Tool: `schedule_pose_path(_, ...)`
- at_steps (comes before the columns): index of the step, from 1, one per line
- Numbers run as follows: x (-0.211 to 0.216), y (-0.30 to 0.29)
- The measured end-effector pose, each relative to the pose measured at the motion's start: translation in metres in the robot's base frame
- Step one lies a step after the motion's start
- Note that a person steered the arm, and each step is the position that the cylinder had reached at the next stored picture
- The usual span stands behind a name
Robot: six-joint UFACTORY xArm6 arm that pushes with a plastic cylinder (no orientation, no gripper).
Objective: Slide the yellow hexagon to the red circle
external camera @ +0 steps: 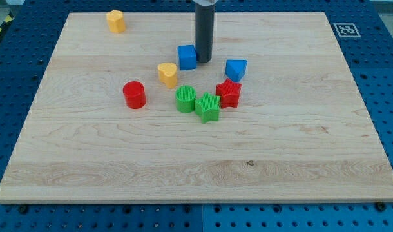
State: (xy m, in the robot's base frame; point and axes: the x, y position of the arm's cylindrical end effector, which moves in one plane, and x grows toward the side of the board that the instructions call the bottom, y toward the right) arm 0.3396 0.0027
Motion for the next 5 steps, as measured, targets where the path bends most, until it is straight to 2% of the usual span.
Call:
schedule_pose_path(1,-0.008,-0.006)
schedule_pose_path(2,-0.061,-0.002)
schedule_pose_path(3,-0.105,-0.036)
schedule_pose_path(5,-0.149,-0.19)
